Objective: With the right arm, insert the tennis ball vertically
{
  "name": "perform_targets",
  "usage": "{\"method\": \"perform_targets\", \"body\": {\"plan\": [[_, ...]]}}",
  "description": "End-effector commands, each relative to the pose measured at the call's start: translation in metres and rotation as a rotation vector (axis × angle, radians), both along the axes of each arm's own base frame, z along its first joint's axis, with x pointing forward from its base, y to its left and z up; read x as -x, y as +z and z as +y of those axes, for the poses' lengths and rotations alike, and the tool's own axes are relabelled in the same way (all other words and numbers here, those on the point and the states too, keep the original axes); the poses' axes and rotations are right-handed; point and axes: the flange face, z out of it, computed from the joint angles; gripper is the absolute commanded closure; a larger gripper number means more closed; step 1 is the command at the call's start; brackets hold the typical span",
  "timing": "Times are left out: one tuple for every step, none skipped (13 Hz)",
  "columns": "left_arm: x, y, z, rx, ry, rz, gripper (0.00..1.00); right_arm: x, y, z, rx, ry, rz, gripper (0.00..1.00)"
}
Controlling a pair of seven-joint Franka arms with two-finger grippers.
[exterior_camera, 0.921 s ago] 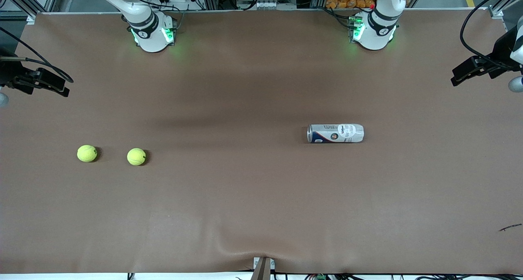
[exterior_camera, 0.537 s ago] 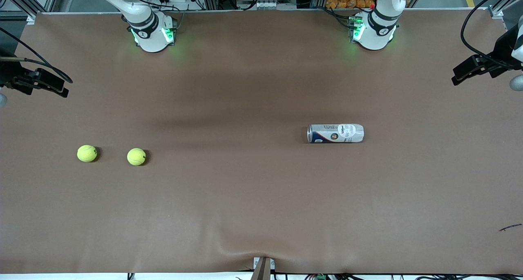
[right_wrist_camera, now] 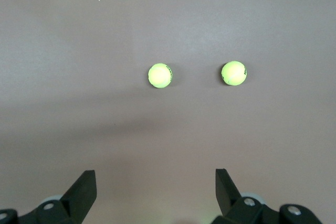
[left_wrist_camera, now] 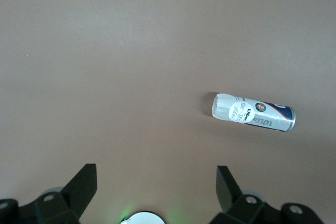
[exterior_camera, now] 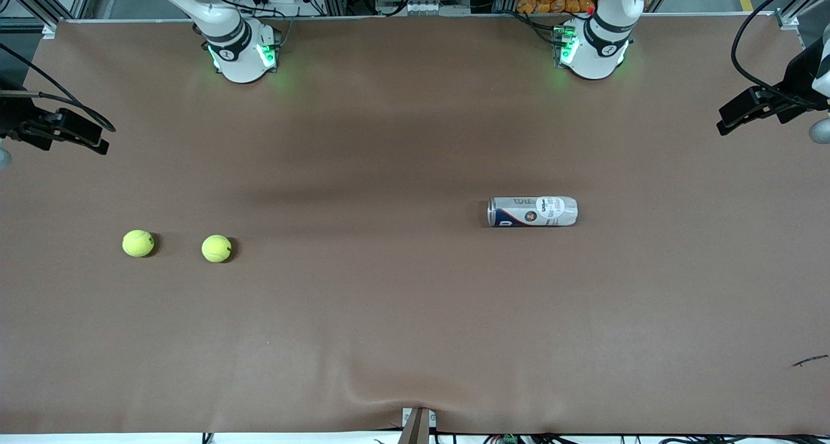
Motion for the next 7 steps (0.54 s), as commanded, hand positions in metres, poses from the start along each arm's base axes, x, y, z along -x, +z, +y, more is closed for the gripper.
{"method": "perform_targets", "body": {"plan": [[0.001, 0.004, -0.002, 0.018, -0.015, -0.009, 0.00, -0.001, 0.005, 0.002, 0.020, -0.004, -0.010, 0.00], [0.002, 0.005, -0.005, 0.019, -0.019, -0.010, 0.00, -0.001, 0.005, 0.002, 0.020, -0.004, -0.010, 0.00], [0.002, 0.006, -0.008, 0.019, -0.025, -0.012, 0.00, -0.001, 0.005, 0.002, 0.020, -0.004, -0.010, 0.00], [0.002, 0.004, -0.010, 0.019, -0.028, -0.009, 0.00, -0.001, 0.005, 0.001, 0.020, -0.006, -0.010, 0.00], [0.002, 0.003, -0.011, 0.017, -0.031, -0.006, 0.00, -0.001, 0.005, 0.001, 0.022, -0.006, -0.010, 0.00], [0.003, 0.003, -0.018, 0.016, -0.044, -0.006, 0.00, -0.001, 0.005, 0.001, 0.022, -0.006, -0.008, 0.00], [0.003, 0.002, -0.019, 0.016, -0.045, -0.004, 0.00, -0.001, 0.005, 0.001, 0.022, -0.006, -0.008, 0.00]]}}
